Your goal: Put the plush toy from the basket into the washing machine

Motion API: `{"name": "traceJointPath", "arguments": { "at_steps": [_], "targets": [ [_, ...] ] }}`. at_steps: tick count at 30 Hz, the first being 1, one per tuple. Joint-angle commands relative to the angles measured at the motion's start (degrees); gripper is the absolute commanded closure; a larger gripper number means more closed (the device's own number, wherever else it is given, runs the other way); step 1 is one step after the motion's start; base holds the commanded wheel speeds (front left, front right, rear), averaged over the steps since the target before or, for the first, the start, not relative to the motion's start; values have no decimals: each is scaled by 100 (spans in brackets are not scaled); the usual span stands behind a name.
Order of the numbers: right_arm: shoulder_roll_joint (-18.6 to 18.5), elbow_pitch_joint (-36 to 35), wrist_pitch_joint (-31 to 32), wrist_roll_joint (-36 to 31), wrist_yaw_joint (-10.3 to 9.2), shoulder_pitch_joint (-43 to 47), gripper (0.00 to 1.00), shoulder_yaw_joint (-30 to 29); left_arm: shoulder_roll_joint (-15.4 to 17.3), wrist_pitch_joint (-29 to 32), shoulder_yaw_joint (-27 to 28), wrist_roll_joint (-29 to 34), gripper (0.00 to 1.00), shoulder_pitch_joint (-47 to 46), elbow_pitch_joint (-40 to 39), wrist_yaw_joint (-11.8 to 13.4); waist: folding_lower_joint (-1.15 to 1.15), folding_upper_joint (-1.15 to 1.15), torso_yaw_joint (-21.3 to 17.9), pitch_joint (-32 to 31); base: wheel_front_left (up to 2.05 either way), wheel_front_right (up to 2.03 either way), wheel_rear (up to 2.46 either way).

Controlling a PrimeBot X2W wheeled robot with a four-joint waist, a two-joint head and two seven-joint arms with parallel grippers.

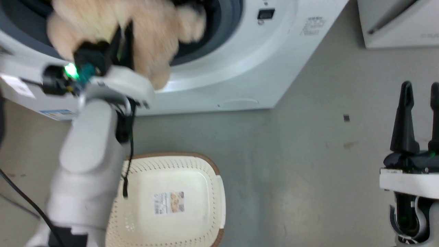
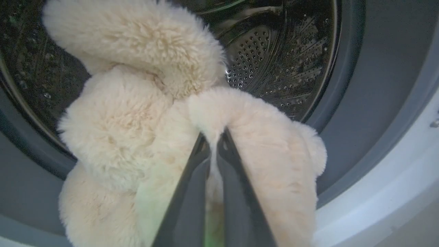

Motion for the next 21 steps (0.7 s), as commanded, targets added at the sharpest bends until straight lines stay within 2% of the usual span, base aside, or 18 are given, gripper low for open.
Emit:
{"name": "traceJointPath", "arguments": {
  "at_steps": [1,12,21],
  "targets": [
    [-1,-45,-25,41,-4,-146,0,22,66,-39,60,38,100,-274,13,16,-1,0,-309,472,0,0,0],
    [-1,-167,-25,321,-4,-718,0,195,573,-39,440,162,100,-1827,612,193,-1,0,-864,1551,0,0,0],
    [-1,-254,-25,483,-4,-942,0,331,1051,-39,615,220,100,-3147,1097,236,-1,0,-1130,2116,0,0,0]
  ]
}}
